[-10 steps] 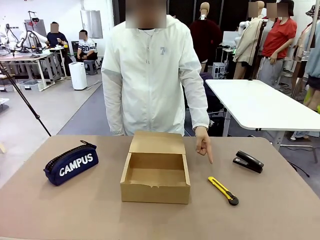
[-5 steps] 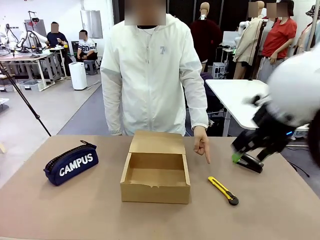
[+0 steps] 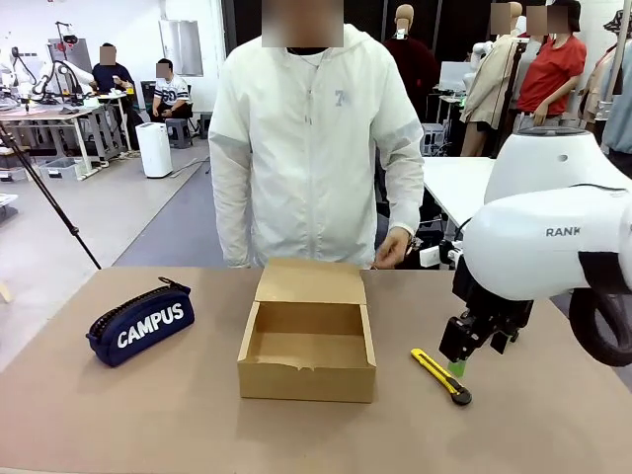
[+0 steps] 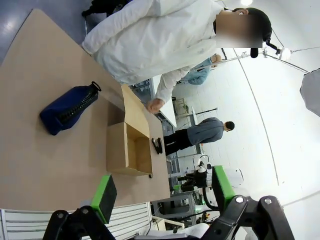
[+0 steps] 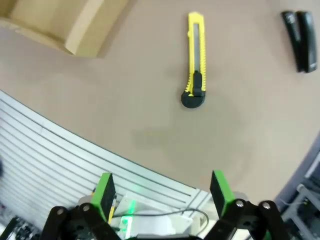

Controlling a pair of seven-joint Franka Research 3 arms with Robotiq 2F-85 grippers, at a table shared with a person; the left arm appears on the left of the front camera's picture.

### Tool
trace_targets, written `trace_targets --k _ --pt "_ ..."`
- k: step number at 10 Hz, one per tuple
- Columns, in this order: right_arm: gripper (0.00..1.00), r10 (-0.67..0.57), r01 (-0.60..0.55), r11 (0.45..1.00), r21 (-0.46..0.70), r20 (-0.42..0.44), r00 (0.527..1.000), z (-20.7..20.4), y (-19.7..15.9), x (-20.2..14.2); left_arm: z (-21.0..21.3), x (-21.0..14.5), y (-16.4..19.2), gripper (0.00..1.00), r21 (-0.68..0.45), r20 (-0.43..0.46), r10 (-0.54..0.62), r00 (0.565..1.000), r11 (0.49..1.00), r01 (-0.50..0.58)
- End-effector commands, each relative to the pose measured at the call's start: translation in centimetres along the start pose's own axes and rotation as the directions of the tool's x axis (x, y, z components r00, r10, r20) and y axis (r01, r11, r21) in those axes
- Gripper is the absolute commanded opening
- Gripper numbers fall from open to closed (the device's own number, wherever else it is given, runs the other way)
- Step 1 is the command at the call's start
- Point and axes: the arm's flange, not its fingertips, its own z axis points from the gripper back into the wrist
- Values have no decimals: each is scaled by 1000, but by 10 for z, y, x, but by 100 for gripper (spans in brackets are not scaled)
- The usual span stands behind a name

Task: Pack the items into the box.
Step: Pick up the item indicated by the person and place it inside the Mailer Box.

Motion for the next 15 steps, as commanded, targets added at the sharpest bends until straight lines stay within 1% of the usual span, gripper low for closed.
trace_targets --k 1,2,3,4,5,6,7,8,9,10,11,12,14,15 --pt "100 -37 38 999 -8 17 999 3 7 0 1 1 -1 100 -17 7 -19 1000 1000 19" --pt "100 0 0 1000 0 0 1000 0 0 0 1 1 -1 100 -17 7 -19 1000 1000 19" --pt "100 -23 23 1000 17 8 1000 -13 -2 17 1 1 -1 100 -17 7 -19 1000 1000 19" --pt "100 -118 117 993 24 25 993 -21 -13 33 1 1 -1 100 -17 7 -19 1000 1000 19" --pt "100 -107 106 993 48 14 994 -33 -24 52 1 1 -1 100 -17 7 -19 1000 1000 19" --pt "100 -116 115 992 46 -1 993 -49 -38 69 1 1 -1 100 -17 7 -19 1000 1000 19" --pt "100 -158 159 986 39 -35 987 -68 -55 85 1 1 -1 100 -17 7 -19 1000 1000 19" --pt "100 -138 140 989 37 -48 989 -79 -61 94 1 1 -1 100 -17 7 -19 1000 1000 19" --pt "100 -164 164 986 0 -80 983 -92 -64 102 1 1 -1 100 -17 7 -19 1000 1000 19" --pt "100 -199 202 979 12 -110 974 -98 -63 106 1 1 -1 100 -17 7 -19 1000 1000 19" --pt "100 -270 277 959 52 -117 956 -101 -61 106 1 1 -1 100 -17 7 -19 1000 1000 19" --pt "100 -156 161 986 48 -83 984 -105 -70 95 1 1 -1 100 -17 7 -19 1000 1000 19" --pt "100 -156 161 986 48 -83 984 -105 -70 95 1 1 -1 100 -17 7 -19 1000 1000 19" --pt "100 -189 195 980 51 -99 977 -110 -69 101 1 1 -1 100 -17 7 -19 1000 1000 19"
